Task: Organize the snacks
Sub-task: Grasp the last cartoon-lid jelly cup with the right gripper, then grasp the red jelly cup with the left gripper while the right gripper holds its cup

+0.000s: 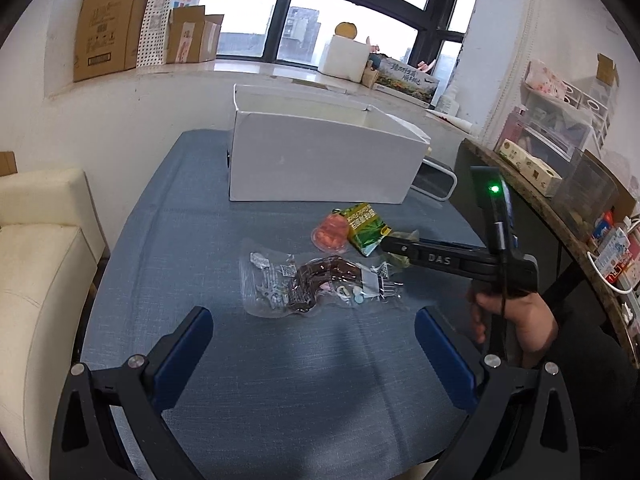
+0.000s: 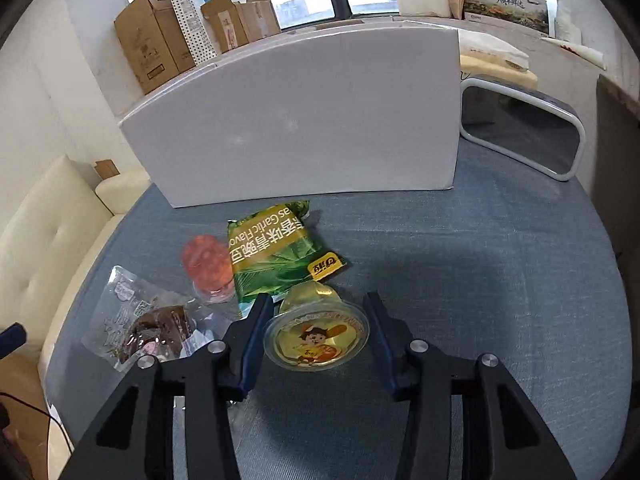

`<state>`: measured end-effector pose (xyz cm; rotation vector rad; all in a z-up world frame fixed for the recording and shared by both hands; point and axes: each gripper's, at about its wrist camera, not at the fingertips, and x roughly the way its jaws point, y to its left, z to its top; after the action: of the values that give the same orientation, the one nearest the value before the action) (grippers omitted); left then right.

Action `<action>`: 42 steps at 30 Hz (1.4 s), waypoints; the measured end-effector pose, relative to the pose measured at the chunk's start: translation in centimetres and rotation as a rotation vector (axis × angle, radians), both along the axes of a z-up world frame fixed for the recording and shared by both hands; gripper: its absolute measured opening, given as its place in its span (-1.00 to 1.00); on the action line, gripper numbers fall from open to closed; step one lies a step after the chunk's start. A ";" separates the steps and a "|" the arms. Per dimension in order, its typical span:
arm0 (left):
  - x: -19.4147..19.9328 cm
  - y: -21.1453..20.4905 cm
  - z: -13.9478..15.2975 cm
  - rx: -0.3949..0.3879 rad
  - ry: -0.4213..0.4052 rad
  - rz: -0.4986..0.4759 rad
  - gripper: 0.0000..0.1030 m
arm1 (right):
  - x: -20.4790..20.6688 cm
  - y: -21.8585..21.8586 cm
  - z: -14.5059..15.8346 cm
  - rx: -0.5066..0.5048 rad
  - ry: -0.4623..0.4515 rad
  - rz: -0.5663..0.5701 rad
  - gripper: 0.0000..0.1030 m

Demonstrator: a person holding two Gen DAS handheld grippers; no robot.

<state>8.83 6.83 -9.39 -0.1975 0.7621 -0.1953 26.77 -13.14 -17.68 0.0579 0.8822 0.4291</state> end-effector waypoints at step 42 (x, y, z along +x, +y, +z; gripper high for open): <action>16.2 -5.4 -4.2 0.134 0.080 -0.151 -0.22 | -9.0 -7.3 4.5 0.128 -0.118 -0.068 -0.03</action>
<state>24.99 1.44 -13.56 -0.0205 0.8677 -0.2797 17.74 -20.39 -13.19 0.1775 0.7339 0.4207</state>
